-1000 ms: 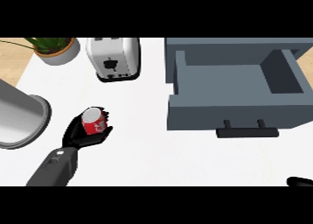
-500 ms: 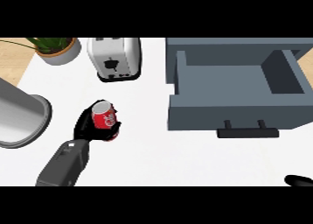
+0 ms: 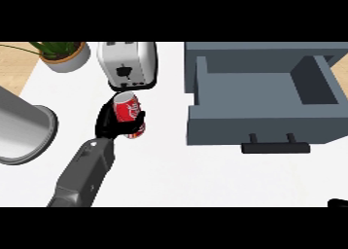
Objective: Pick up the can, place it into the drawer and close the drawer
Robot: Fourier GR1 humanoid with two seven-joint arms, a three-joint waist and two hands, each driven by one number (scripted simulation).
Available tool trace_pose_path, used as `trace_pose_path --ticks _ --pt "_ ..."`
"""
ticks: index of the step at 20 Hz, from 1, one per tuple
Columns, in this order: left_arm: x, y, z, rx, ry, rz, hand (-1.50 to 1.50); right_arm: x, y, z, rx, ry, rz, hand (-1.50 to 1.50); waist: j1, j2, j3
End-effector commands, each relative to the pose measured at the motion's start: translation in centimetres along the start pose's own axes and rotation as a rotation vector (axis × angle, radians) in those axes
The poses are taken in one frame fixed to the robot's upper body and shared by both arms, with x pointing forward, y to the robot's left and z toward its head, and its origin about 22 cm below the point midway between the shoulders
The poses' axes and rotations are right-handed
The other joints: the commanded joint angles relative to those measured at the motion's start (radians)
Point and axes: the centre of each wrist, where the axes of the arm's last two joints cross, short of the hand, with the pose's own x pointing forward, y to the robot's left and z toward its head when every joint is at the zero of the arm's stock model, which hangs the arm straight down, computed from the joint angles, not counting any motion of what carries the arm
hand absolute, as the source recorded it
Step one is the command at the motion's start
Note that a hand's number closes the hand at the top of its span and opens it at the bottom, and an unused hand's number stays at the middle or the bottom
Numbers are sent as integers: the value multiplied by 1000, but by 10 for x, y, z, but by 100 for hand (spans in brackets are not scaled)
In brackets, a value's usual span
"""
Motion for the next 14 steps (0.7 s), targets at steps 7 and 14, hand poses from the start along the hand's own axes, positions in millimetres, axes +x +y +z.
trace_pose_path --ticks 7,14 --pt "94 -71 -57 -99 -72 -76 150 -1 5 2 -24 3 9 -150 10 -9 1" --pt "160 -115 -65 -159 -65 -39 150 -6 -9 2 -12 -17 26 -150 2 -7 1"
